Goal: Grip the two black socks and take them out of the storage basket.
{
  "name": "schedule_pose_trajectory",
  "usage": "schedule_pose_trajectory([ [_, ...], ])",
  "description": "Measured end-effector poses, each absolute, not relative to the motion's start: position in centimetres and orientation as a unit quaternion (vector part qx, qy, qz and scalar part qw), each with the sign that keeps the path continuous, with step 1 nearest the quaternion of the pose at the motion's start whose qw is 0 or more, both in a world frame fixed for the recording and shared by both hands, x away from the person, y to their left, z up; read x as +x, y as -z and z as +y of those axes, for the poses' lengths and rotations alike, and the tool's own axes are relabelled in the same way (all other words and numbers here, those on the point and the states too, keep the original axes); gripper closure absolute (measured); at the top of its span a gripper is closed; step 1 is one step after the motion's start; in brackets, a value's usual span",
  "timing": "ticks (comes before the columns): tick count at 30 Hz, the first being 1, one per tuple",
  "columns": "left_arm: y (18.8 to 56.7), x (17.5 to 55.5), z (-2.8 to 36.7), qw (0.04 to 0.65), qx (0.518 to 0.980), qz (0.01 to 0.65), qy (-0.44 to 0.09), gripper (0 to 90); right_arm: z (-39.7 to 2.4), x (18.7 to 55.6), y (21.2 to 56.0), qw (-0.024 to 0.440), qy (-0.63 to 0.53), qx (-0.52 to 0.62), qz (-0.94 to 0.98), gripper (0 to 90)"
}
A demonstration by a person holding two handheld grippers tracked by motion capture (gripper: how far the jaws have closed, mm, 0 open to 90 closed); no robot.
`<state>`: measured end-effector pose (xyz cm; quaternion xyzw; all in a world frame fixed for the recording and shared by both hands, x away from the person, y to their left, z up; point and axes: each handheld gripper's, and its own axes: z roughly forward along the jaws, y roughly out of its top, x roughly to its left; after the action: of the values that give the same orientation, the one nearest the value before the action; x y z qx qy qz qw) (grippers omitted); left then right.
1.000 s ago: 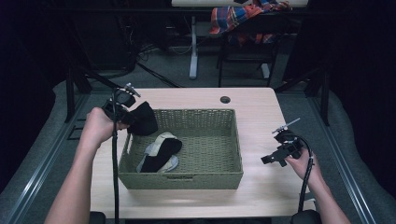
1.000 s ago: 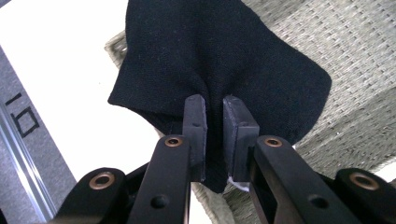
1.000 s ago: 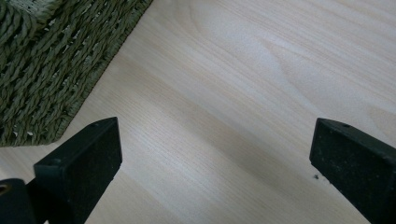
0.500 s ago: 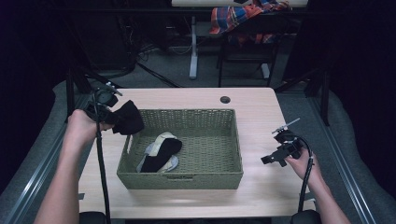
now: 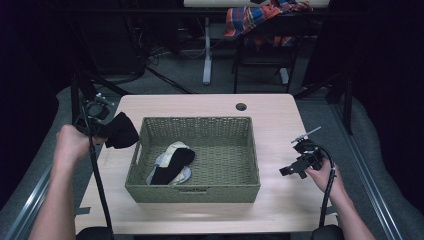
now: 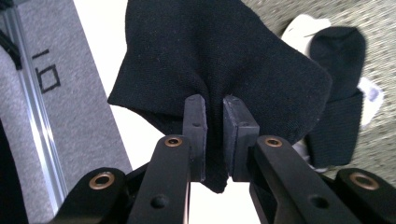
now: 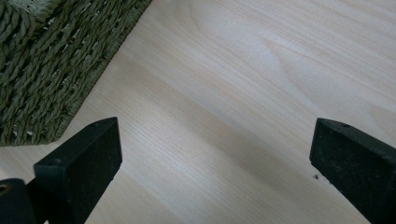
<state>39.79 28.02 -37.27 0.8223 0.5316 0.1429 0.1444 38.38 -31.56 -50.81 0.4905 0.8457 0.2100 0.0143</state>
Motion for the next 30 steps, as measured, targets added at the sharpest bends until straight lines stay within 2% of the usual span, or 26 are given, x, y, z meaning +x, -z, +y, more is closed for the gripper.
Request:
schedule_pose_trajectory([
  [4, 38.1, 39.7, 29.0, 0.145, 0.814, 0.544, -0.141, 81.1, -31.7, 38.5, 50.6, 0.004, -0.202, 0.478, 0.855, 2.0],
  [13, 40.3, 39.8, 31.1, 0.144, 0.795, 0.574, -0.133, 81.2, -31.6, 38.4, 50.8, 0.012, -0.210, 0.490, 0.846, 2.1],
  [30, 45.5, 40.2, 31.8, 0.130, 0.779, 0.600, -0.128, 81.2, -31.7, 38.5, 50.7, 0.007, -0.203, 0.482, 0.852, 2.0],
])
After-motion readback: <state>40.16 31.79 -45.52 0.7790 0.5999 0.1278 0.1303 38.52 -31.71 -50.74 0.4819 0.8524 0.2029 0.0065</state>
